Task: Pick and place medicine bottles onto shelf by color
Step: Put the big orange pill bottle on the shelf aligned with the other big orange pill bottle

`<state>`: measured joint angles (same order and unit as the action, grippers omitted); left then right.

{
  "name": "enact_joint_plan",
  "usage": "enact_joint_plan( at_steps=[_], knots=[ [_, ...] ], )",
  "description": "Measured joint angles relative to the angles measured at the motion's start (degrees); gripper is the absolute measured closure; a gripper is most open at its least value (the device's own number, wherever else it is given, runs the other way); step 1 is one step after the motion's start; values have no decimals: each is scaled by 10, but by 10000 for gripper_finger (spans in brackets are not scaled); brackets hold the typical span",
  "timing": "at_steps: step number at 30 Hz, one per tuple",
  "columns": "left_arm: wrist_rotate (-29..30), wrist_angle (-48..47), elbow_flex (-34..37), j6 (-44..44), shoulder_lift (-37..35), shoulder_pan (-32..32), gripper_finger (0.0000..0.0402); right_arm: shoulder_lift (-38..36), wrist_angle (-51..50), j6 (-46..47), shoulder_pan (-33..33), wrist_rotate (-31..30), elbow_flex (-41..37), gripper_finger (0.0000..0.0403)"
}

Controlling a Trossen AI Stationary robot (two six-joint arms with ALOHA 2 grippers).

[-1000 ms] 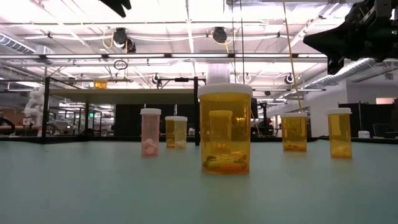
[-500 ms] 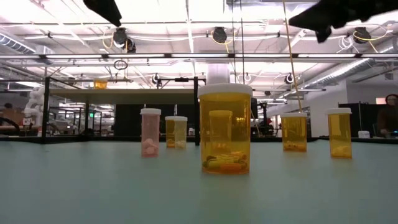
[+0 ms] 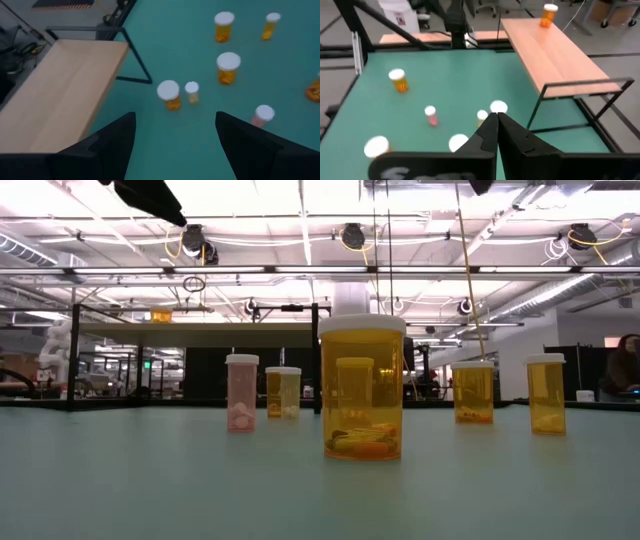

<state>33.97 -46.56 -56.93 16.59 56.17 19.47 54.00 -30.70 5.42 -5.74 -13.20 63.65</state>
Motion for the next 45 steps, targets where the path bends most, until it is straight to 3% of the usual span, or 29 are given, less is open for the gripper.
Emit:
enact_joint_plan(
  at_steps=[5, 14, 24, 29, 34, 42, 45],
  knots=[
    [0, 5, 24, 29, 0, 24, 132, 22, -15, 26, 0, 0, 44, 403],
    [-1, 38, 31, 64, 34, 84, 137, 62, -70, 80, 0, 0, 45, 403],
    [0, 95, 31, 85, 72, 125, 135, 134, -67, 115, -60, -2, 34, 403],
    [-45, 108, 31, 98, 101, 136, 135, 166, -39, 149, -103, -44, 18, 403],
    [-103, 103, 31, 144, 130, 156, 132, 185, 18, 169, -134, -47, -13, 399],
    [-130, 102, 28, 240, 165, 193, 64, 213, 64, 179, -158, 37, -57, 379],
    [-131, 98, 16, 264, 179, 211, 34, 215, 68, 191, -157, 43, -57, 379]
  ],
)
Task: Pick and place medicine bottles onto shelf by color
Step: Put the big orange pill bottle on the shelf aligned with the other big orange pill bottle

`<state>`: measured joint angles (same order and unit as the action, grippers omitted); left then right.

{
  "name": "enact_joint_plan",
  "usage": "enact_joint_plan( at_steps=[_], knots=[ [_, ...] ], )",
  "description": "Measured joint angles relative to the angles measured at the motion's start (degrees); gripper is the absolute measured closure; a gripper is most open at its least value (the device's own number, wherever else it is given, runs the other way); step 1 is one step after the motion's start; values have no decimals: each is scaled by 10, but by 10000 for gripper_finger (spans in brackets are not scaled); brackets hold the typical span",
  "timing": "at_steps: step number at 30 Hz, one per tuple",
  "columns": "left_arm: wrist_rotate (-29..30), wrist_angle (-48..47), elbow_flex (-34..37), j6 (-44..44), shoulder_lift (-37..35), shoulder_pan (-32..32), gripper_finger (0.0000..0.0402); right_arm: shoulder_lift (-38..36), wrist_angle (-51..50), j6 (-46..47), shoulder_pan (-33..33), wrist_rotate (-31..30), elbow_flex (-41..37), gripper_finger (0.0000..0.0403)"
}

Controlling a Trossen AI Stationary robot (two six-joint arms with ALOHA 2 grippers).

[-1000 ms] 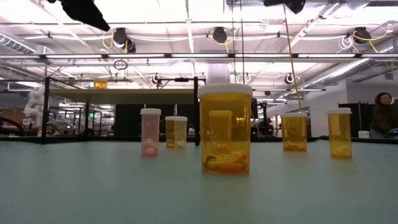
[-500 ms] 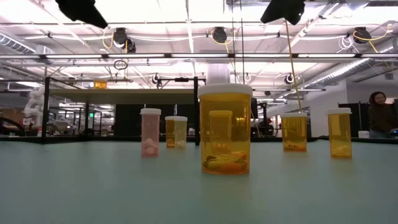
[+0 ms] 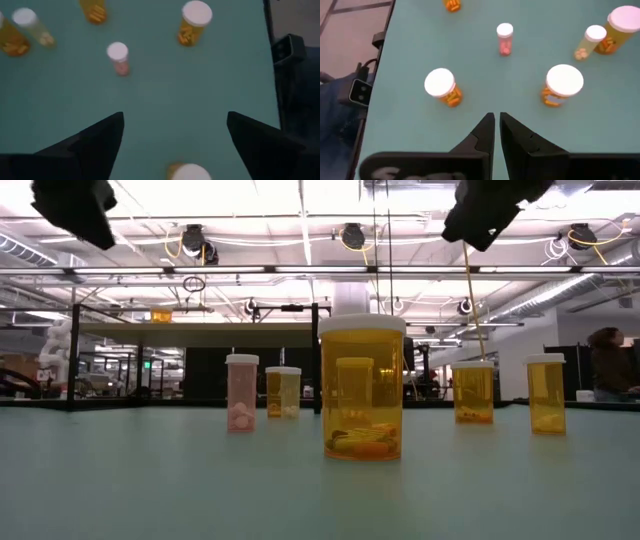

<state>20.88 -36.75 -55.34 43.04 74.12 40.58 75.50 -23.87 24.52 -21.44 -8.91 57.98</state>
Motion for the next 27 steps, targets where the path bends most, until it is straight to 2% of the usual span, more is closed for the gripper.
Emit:
enact_joint_plan(
  at_steps=[4, 7, 12, 21, 27],
  knots=[
    [1, -15, -30, 21, 26, 24, 15, 1, 7, -2, 1, -7, 0, 379],
    [3, -48, -58, 33, 51, 36, 19, 1, 20, 9, -1, -29, 0, 378],
    [1, -108, -100, 63, 88, 53, 33, 0, 64, 13, -7, -30, -19, 378],
    [-13, -147, -109, 90, 103, 89, 36, 1, 78, 2, 6, -15, -43, 376],
    [-18, -149, -109, 88, 103, 103, 36, 1, 95, 2, 7, -15, -43, 334]
  ],
)
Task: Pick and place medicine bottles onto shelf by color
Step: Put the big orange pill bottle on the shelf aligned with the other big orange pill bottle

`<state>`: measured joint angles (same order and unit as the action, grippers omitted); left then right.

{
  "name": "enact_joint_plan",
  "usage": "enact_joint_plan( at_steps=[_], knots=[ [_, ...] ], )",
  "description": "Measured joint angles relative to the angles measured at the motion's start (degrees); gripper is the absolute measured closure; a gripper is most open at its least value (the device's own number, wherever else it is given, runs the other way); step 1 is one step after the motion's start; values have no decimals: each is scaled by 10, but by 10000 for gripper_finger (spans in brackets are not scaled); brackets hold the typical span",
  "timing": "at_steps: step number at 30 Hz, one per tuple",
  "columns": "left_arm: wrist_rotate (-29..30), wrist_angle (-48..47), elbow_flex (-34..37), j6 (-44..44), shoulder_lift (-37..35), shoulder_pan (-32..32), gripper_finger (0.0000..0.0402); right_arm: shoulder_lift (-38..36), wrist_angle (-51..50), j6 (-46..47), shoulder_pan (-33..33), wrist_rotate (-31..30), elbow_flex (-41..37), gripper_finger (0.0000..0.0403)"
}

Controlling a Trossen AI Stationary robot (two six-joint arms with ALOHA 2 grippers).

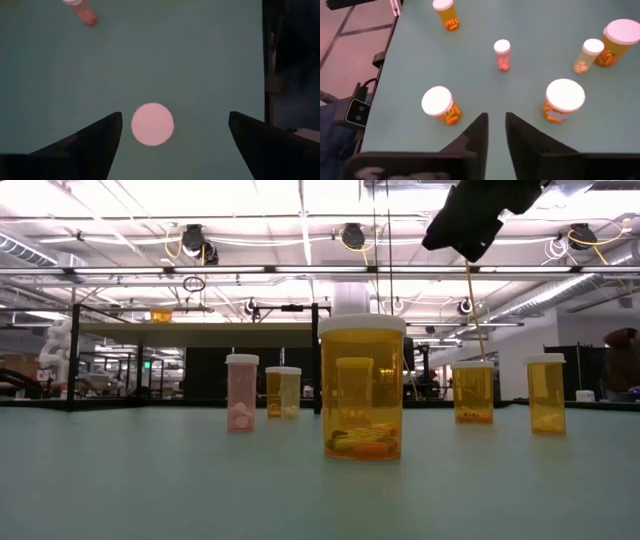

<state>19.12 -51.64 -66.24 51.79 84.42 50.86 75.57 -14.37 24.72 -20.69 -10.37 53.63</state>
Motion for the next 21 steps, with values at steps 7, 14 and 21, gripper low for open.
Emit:
enact_joint_plan(
  at_steps=[7, 14, 21],
  knots=[
    [-44, -3, 0, -1, 17, -26, 36, 0, 0, 14, 0, -2, 0, 241],
    [-181, -27, 1, -18, 76, -80, 37, 0, 0, 0, 5, -4, 0, 181],
    [-210, -29, 1, -32, 96, -99, 37, 0, -1, -10, 20, -4, 0, 163]
  ],
)
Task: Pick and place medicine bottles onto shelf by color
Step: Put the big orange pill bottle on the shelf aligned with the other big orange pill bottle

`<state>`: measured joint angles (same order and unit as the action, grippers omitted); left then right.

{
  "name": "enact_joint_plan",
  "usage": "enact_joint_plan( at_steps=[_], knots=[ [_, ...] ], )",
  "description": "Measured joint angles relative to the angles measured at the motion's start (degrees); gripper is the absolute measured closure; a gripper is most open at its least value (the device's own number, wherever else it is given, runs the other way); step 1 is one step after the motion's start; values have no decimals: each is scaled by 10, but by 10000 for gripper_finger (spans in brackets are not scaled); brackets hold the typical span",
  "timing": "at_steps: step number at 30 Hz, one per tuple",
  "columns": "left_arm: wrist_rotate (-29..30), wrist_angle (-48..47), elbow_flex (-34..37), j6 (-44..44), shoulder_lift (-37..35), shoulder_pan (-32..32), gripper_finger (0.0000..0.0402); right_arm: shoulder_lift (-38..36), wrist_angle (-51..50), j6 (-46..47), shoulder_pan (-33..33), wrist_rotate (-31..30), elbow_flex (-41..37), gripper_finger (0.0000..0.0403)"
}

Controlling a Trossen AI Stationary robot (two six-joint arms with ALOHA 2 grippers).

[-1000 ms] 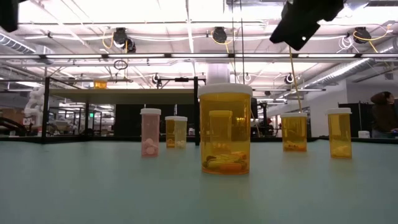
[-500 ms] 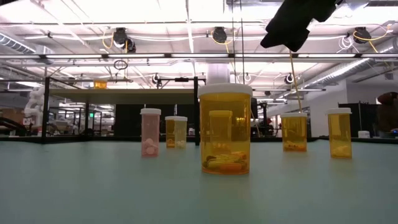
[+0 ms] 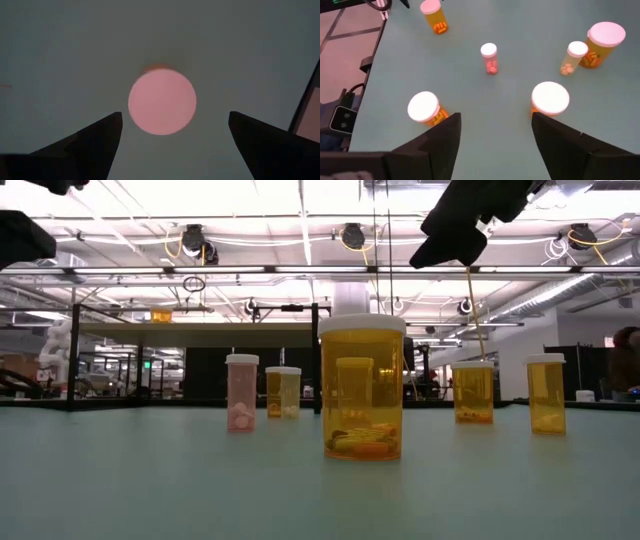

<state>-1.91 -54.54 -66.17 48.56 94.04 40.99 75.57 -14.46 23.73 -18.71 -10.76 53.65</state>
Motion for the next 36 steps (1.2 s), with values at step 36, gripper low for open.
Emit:
enact_joint_plan(
  at_steps=[36],
  knots=[
    [36, 7, 0, -10, 43, 0, 97, 0, -2, 22, 3, 3, 0, 163]
  ],
)
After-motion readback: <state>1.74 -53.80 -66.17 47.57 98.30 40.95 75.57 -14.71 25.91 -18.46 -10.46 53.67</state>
